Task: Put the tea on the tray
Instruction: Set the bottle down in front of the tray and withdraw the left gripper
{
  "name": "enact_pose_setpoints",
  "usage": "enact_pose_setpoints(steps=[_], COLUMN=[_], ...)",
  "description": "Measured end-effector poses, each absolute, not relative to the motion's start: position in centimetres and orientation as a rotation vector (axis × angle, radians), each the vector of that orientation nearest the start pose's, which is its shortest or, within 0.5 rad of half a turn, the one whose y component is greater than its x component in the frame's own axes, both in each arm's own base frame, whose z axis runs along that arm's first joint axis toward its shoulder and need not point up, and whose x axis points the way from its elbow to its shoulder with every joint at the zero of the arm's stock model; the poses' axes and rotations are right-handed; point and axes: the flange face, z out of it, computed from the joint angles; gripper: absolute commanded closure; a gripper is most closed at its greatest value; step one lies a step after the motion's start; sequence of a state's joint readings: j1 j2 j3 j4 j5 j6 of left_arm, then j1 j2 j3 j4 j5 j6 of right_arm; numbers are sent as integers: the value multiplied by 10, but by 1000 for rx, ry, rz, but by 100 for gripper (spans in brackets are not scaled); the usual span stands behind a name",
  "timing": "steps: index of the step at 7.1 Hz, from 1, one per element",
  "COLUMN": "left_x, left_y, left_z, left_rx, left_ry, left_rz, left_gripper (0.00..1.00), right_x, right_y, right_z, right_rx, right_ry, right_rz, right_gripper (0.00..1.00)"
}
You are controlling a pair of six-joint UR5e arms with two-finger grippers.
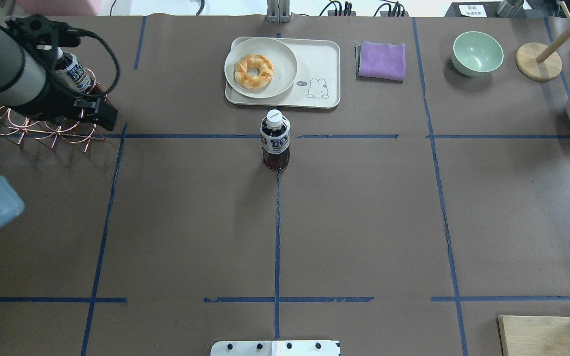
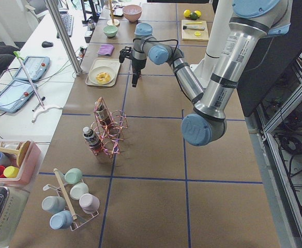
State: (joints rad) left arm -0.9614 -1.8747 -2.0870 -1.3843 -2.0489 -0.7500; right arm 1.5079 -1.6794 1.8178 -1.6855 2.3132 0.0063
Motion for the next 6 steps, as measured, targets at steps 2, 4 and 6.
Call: enact_pose_setpoints(steps=[2, 4, 6], left_x=[127, 17, -65], left_y=[-508, -541, -530], left_z=[387, 489, 573], left_rx=[146, 119, 77], left_ry=[707, 687, 706], left_rz=[111, 196, 182], left_gripper=[0, 0, 0], right_x=[38, 34, 22], right_y=[-449, -450, -456], right_z=[595, 580, 549], right_rx=[10, 36, 74], right_ry=[-744, -747, -760], right_rz=[-68, -87, -101], right_gripper=[0, 0, 0])
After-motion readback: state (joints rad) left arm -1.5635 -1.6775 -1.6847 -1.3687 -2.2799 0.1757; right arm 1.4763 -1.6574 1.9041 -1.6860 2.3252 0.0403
